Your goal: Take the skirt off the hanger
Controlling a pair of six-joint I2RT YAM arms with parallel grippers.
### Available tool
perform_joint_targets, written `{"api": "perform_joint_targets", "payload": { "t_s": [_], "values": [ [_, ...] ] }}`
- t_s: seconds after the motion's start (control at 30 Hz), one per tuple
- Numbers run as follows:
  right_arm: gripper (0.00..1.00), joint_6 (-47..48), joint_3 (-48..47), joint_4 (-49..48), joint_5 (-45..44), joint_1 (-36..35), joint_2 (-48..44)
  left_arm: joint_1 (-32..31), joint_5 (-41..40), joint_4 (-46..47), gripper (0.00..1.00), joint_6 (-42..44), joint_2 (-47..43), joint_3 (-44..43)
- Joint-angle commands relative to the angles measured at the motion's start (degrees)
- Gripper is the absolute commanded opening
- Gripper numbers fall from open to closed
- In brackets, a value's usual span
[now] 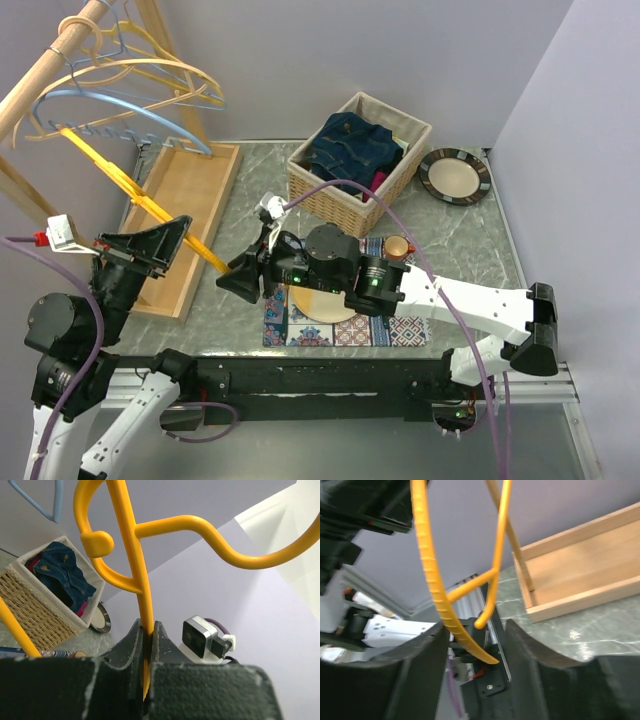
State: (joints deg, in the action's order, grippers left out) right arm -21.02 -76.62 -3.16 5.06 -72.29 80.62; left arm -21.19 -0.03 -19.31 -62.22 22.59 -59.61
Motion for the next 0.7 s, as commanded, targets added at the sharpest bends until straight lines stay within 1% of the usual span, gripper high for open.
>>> {"api": "perform_joint_targets", "payload": {
  "t_s": [0.0,0.03,0.07,0.1,0.13,0.17,0.27,0.3,0.33,0.37,0.43,0.47,0.57,0.6,0.67],
  "values": [
    [0.48,4.22,-3.36,-2.99,-3.21,-0.13,1.47,0.10,-2.25,2.26,0.01,-1.15,-0.53,-1.21],
    [0.41,4.40,-3.71,-3.08,-3.30,-0.22,1.99,0.10,-2.43,2.35,0.01,-1.41,-0.53,-1.21],
    [0.36,4.67,-3.80,-3.17,-3.30,-0.22,2.26,0.10,-2.52,2.26,0.01,-1.42,-0.53,-1.29],
    [0.28,4.93,-3.80,-3.95,-3.22,-0.22,2.35,0.10,-2.95,2.17,0.01,-1.24,-0.53,-1.29],
    [0.09,5.19,-3.28,-4.66,-3.13,-0.30,2.18,0.10,-3.30,2.00,0.01,-1.07,-0.62,-1.38],
    [0.00,5.80,-3.01,-5.36,-2.95,-0.31,2.00,0.10,-3.66,1.65,0.01,-1.07,-0.62,-1.29],
    [0.00,6.34,-3.44,-6.51,-2.16,-0.48,1.91,0.10,-4.36,1.99,0.02,-0.80,-1.32,-0.50],
    [0.00,6.60,-4.06,-5.47,-2.07,-0.57,2.17,0.10,-4.45,2.17,0.07,-0.71,-1.67,-0.24],
    [0.00,6.69,-5.46,-4.85,-2.51,-0.57,2.61,0.10,-4.71,2.17,0.14,-0.63,-1.85,-0.06],
    [0.00,6.95,-6.08,-4.40,-2.69,-0.57,2.96,0.10,-4.80,2.17,0.29,-0.45,-2.02,0.02],
    [0.00,7.65,-8.44,-2.82,-2.77,-0.57,4.19,0.10,-5.15,1.21,0.37,0.25,-2.11,-0.32],
    [0.00,8.09,-9.42,-2.04,-3.04,-0.57,4.54,0.10,-5.15,0.86,0.43,0.43,-2.02,-0.41],
    [0.00,8.88,-13.55,0.87,-2.95,-0.48,6.74,0.10,-4.54,0.50,0.55,1.04,-1.94,0.11],
    [0.00,9.06,-14.77,2.61,-2.95,-0.57,7.44,0.10,-4.28,0.50,0.56,0.96,-1.85,0.29],
    [0.00,9.76,-17.59,2.81,-2.86,-0.57,9.11,0.10,-4.01,0.68,0.58,1.48,-1.76,0.82]
  ]
}}
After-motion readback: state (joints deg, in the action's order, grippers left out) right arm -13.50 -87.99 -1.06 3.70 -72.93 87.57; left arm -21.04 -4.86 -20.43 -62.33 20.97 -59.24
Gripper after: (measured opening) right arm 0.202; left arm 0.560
